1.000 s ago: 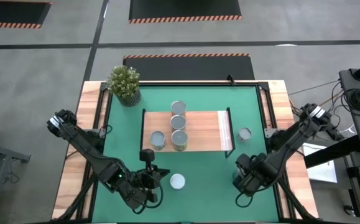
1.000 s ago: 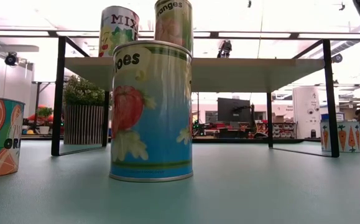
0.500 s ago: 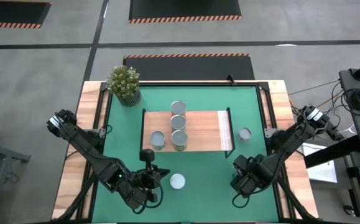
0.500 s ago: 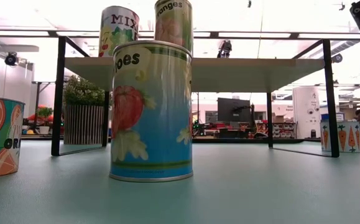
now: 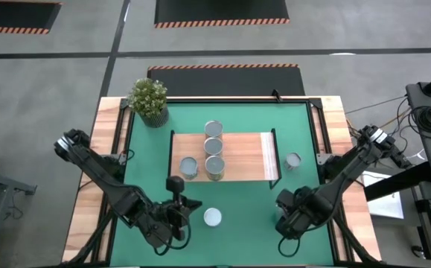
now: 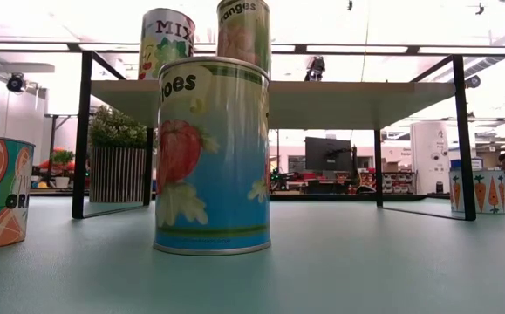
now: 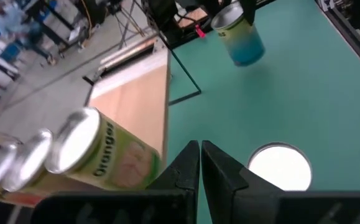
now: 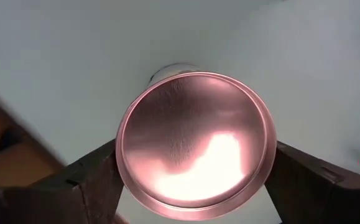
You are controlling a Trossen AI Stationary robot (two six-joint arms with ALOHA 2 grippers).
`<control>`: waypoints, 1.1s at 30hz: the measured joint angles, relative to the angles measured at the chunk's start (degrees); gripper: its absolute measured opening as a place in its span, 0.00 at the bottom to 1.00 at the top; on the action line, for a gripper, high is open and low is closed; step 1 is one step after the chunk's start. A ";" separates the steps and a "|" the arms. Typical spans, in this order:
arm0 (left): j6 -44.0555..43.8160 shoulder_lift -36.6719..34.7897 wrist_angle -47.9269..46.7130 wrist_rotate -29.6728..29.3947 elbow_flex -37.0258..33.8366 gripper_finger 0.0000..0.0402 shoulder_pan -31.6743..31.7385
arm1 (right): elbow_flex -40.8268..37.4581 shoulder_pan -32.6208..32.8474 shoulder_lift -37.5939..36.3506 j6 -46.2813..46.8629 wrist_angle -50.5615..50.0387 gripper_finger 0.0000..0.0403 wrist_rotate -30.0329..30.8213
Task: Pick and place cans onto a shelf
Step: Put the canned of cherries on the shelf
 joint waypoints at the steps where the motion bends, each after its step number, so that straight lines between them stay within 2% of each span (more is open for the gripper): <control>1: 1.30 -0.34 0.06 -0.06 0.00 0.00 0.00 | 1.13 0.00 0.00 -1.03 0.02 0.78 0.35; 6: 6.86 -2.44 2.10 -0.14 0.00 0.00 0.00 | 7.41 0.00 0.00 -6.57 -0.06 0.74 4.69; 10: 12.36 -4.34 5.63 -0.05 -1.27 0.00 0.00 | 12.79 -0.42 0.00 -11.58 -0.08 0.75 9.92; 15: 21.23 -8.70 18.33 2.37 -8.16 0.00 0.23 | 17.92 -2.05 0.00 -18.11 -0.04 0.76 15.11; 20: 24.60 -14.87 31.13 3.51 -16.70 0.00 0.34 | 21.46 -5.17 0.00 -23.75 -0.17 0.76 15.46; 24: 24.72 -19.61 37.17 3.15 -21.77 0.00 0.50 | 24.41 -8.37 0.02 -27.81 -1.95 0.76 14.86; 33: 24.28 -23.83 38.74 3.08 -24.48 0.00 0.59 | 30.87 -16.65 0.02 -37.44 -13.05 0.76 15.22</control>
